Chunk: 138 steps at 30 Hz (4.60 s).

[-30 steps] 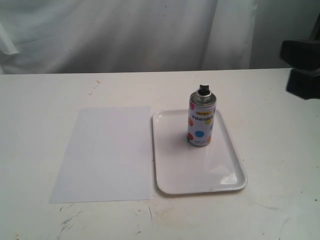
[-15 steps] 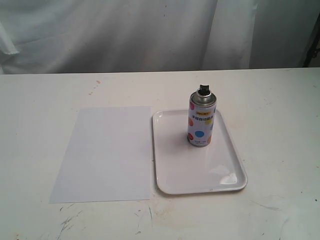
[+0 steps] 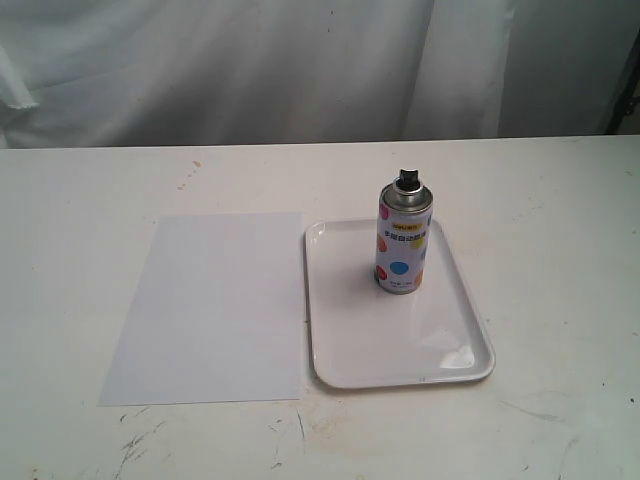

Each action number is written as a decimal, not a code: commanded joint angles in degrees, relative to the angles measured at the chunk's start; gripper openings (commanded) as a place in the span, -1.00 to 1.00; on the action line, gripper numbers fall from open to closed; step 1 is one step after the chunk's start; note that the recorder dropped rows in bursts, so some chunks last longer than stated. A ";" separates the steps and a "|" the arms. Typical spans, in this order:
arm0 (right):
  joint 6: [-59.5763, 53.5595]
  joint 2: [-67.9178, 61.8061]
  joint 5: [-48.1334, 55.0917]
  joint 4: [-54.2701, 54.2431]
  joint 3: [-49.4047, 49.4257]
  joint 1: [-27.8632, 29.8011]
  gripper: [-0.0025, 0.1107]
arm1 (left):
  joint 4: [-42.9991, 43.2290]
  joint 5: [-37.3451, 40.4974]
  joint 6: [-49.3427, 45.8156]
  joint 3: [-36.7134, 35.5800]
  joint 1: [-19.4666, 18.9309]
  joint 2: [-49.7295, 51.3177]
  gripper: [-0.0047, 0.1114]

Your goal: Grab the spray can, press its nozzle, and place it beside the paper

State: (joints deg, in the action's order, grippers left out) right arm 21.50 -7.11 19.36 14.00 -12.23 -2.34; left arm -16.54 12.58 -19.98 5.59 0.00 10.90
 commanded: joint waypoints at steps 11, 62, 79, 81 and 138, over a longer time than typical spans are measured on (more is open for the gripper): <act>-30.00 0.77 -2.15 -27.20 0.75 0.30 -0.96 | -0.03 -0.35 0.47 -0.07 -0.07 -0.17 -0.92; -16.00 7.11 -0.60 -15.18 12.23 -2.38 -0.96 | -0.03 -0.35 0.26 -0.07 -0.07 -0.17 -0.92; -17.07 7.11 0.42 -13.29 12.23 -2.38 -0.96 | -0.03 -0.35 0.26 -0.07 -0.07 -0.17 -0.92; -17.07 7.11 0.42 -13.29 12.23 -2.38 -0.96 | -0.03 -0.35 0.26 -0.07 -0.07 -0.17 -0.92; -17.07 7.11 0.42 -13.29 12.23 -2.38 -0.96 | 5.58 3.60 2.43 -0.30 -0.07 -6.26 -0.92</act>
State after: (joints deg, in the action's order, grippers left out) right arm 4.69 -0.14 19.82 0.00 -0.19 -5.12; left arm -12.49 14.80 -19.04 5.59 0.00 7.72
